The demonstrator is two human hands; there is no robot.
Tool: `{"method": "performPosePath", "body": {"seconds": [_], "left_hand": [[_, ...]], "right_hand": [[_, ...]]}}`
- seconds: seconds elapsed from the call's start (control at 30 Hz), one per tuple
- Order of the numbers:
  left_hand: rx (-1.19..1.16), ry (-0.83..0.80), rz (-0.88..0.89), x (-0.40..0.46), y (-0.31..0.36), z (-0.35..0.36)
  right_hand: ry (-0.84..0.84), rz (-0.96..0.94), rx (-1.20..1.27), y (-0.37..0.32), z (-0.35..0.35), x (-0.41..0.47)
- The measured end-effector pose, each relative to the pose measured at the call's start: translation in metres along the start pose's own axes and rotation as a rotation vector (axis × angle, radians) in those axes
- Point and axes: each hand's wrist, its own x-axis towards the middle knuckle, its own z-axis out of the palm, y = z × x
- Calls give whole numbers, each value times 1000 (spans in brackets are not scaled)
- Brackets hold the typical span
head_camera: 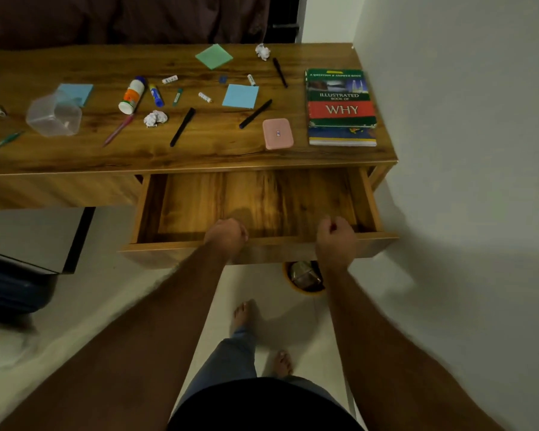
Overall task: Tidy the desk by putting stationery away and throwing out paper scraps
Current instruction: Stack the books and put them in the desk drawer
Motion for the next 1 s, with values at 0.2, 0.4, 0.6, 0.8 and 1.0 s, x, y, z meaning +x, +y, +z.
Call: {"method": "performPosePath", "body": {"seconds": [0.2,0.4,0.6,0.8,1.0], "left_hand": [[55,-124,20,-6,4,-7],[-23,-284,101,-3,12,-11],[-369,-137,43,23,75,-55],[-657,36,204,100,161,-119],[-857,51,165,201,227,-156]], "right_hand": [[-540,-134,-459,-15,-1,8],[-616,-47,-484,-15,-5,22],[-485,-76,-401,-51,-8,79],[-285,-141,-354,-107,-8,201],[-106,-47,-332,-128,-4,311]]}}
